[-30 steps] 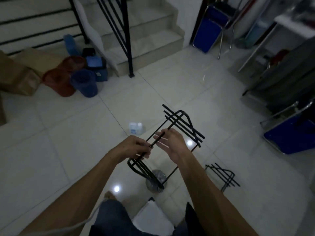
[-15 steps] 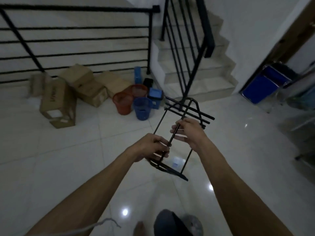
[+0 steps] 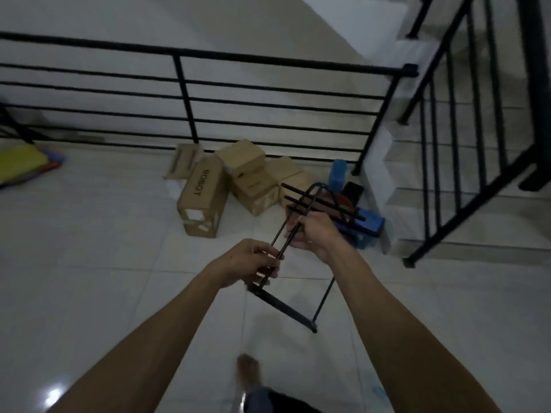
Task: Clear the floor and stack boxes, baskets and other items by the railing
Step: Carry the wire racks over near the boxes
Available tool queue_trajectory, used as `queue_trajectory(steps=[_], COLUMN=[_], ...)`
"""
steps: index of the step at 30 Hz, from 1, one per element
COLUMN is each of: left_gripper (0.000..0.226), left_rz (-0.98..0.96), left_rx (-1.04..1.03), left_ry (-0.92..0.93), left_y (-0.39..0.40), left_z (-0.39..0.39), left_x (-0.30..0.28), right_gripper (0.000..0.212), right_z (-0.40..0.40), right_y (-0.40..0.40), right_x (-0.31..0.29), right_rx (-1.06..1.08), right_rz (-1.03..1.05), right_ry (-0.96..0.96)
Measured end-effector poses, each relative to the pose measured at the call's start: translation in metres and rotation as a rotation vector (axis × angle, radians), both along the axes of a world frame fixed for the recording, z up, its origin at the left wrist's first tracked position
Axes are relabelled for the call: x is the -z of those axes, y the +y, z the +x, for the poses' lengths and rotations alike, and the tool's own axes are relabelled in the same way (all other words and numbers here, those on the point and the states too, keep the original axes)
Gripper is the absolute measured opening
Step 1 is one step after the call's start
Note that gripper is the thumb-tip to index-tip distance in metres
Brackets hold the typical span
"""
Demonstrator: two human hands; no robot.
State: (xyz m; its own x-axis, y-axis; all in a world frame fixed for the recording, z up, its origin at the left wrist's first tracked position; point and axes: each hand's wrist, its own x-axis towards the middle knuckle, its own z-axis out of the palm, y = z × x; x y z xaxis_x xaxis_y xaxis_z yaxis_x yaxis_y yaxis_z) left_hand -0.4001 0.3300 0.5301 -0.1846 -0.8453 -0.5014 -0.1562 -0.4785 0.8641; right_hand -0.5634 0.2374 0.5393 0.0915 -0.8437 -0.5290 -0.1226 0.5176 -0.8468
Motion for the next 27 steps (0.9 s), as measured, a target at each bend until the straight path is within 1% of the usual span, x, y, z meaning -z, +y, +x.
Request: queue_trajectory(steps=[2, 5, 7, 10, 13, 15, 19, 24, 27], left_gripper=[0.018, 0.011, 0.01, 0.011, 0.011, 0.015, 0.012, 0.01, 0.013], left_rz=[0.029, 0.046, 0.07, 0.04, 0.001, -0.014, -0.097, -0.115, -0.136], left_rx=[-0.067, -0.214, -0.3, -0.385, -0.415, -0.436, -0.444, -0.436, -0.463], left_ry=[-0.008, -0.047, -0.06, -0.122, -0.176, -0.158, -0.127, -0.084, -0.099], left_y=[-0.018, -0.062, -0.086, -0.125, -0.157, -0.178, -0.221, -0.276, -0.312], left_z=[0.032, 0.091, 0.125, 0.171, 0.217, 0.251, 0.329, 0.42, 0.47], left_x=[0.004, 0.009, 0.013, 0.016, 0.015, 0.018, 0.025, 0.031, 0.039], right_gripper=[0.024, 0.027, 0.022, 0.018, 0.016, 0.021, 0.028, 0.019, 0.019], right_z=[0.036, 0.104, 0.142, 0.195, 0.248, 0.286, 0.372, 0.467, 0.509], right_y=[-0.024, -0.074, -0.1, -0.137, -0.167, -0.186, -0.223, -0.269, -0.3], right_x=[0.001, -0.002, -0.004, -0.001, 0.01, 0.013, 0.019, 0.02, 0.022], right_rx=[-0.04, -0.115, -0.163, -0.209, -0.304, -0.345, -0.392, -0.397, -0.403], right_rz=[0.024, 0.087, 0.104, 0.086, 0.021, -0.027, -0.073, -0.099, -0.122], right_ry=[0.011, -0.057, -0.065, -0.067, -0.011, 0.0, 0.059, 0.119, 0.118])
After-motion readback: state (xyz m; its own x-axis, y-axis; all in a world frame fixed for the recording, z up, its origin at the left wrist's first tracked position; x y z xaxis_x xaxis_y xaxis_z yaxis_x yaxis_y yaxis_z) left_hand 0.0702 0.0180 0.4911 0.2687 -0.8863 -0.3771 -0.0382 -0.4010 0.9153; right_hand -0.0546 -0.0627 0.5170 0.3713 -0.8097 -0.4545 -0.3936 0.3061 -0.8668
